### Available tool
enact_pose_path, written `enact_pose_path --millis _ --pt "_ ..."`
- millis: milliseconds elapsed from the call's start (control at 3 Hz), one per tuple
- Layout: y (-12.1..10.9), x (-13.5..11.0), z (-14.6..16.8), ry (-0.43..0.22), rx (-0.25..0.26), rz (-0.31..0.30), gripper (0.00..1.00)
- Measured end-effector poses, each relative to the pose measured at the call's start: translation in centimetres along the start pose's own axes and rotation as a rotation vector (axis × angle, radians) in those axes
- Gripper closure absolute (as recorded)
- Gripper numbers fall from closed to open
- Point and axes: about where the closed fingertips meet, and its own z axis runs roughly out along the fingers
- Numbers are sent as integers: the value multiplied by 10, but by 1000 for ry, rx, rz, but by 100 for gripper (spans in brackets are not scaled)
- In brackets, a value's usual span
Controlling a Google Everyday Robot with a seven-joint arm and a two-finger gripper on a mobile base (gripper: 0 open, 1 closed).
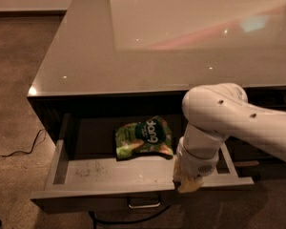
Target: Open top drawer
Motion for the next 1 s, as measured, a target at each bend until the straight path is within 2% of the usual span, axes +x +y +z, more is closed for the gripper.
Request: enact_pose_path --millis 333,1000 --pt "9 1 3 13 -11 0 88" --pt "9 1 3 12 -10 0 41"
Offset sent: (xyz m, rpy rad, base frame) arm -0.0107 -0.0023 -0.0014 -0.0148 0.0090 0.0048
